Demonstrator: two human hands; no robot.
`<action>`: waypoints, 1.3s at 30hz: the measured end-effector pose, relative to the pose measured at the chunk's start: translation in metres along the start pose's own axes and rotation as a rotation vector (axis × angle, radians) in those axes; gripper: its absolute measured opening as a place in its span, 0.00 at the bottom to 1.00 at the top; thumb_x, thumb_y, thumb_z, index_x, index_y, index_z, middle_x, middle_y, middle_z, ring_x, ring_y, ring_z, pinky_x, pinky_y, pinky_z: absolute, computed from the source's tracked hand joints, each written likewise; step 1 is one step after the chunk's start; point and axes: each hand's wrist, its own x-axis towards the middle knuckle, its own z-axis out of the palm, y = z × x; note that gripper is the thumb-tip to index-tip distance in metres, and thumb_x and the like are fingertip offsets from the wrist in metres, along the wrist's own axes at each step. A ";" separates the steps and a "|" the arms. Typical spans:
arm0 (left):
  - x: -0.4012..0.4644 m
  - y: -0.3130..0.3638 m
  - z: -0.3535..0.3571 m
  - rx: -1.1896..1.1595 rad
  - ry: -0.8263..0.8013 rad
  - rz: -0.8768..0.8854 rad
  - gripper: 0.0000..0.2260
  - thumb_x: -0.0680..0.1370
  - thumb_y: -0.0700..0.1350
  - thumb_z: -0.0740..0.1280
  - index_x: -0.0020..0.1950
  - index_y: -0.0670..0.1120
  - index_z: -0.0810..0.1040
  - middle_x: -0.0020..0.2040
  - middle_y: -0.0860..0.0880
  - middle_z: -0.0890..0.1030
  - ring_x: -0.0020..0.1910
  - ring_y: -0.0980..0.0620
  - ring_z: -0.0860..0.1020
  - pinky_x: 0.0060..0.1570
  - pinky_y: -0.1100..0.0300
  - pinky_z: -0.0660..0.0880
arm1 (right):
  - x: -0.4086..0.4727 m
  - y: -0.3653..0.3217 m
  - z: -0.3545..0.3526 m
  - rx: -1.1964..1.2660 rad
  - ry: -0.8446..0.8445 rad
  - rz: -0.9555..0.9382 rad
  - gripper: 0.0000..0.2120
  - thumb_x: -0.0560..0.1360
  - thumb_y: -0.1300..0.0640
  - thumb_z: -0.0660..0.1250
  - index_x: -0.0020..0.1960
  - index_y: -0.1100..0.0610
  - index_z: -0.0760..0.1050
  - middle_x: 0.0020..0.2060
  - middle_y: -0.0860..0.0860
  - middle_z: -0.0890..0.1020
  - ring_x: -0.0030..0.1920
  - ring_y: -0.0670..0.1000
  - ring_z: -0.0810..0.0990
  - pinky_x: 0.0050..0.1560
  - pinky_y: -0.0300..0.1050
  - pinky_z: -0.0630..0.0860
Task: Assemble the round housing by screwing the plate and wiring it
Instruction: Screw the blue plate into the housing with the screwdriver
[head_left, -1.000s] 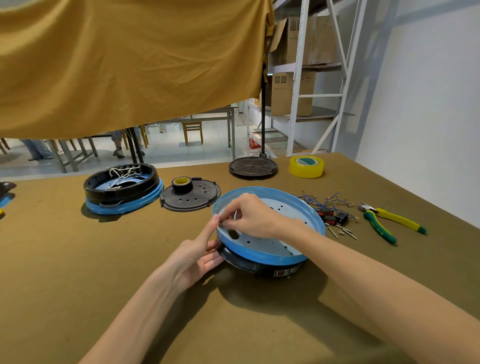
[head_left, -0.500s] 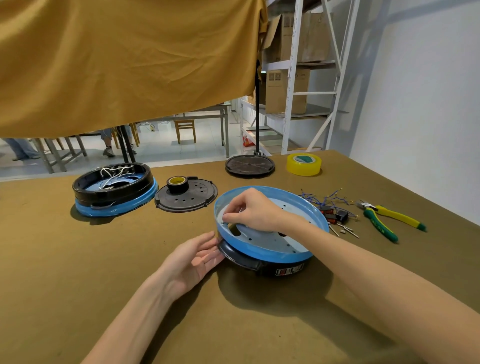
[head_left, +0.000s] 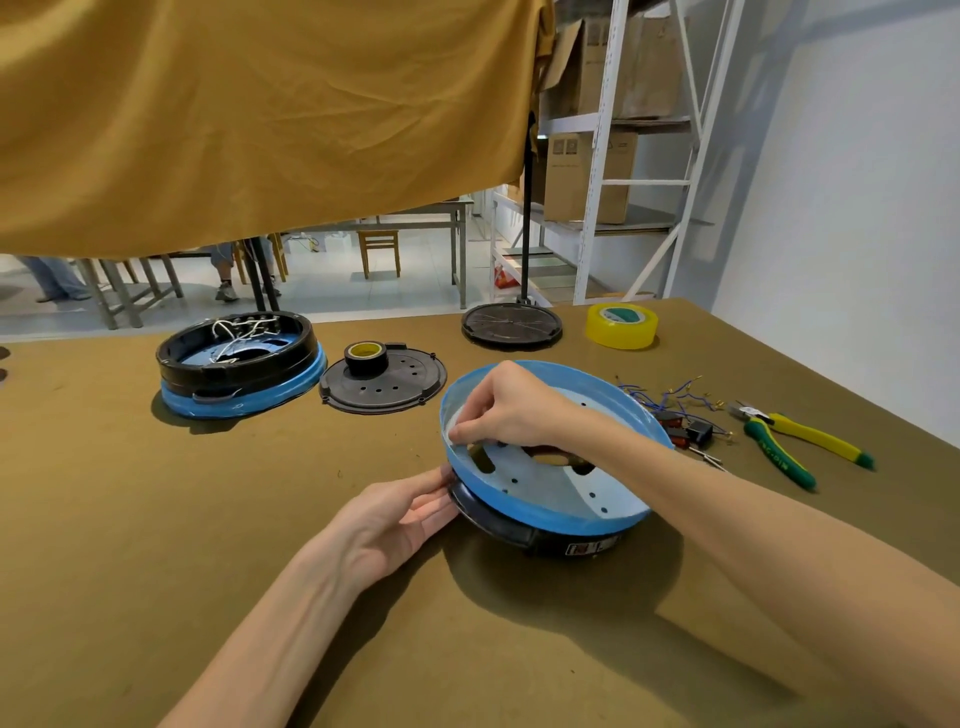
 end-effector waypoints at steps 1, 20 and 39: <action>0.000 0.000 0.000 -0.002 0.003 -0.001 0.17 0.71 0.34 0.75 0.60 0.35 0.82 0.54 0.32 0.84 0.51 0.39 0.86 0.40 0.49 0.85 | 0.000 0.000 -0.001 -0.001 0.021 0.005 0.05 0.73 0.53 0.78 0.42 0.54 0.88 0.36 0.46 0.86 0.40 0.45 0.82 0.37 0.39 0.77; -0.004 0.004 0.001 -0.016 0.033 -0.010 0.16 0.78 0.42 0.72 0.61 0.33 0.78 0.53 0.33 0.85 0.51 0.39 0.86 0.53 0.48 0.82 | -0.010 -0.006 -0.003 -0.200 -0.005 -0.189 0.06 0.77 0.57 0.73 0.51 0.55 0.88 0.42 0.47 0.86 0.44 0.46 0.82 0.44 0.42 0.82; -0.003 0.006 -0.003 -0.002 0.015 -0.040 0.15 0.78 0.39 0.69 0.63 0.34 0.77 0.55 0.33 0.84 0.52 0.39 0.86 0.50 0.47 0.83 | 0.001 -0.001 -0.007 -0.291 -0.118 -0.203 0.04 0.77 0.52 0.73 0.49 0.50 0.86 0.41 0.45 0.84 0.43 0.46 0.81 0.40 0.39 0.79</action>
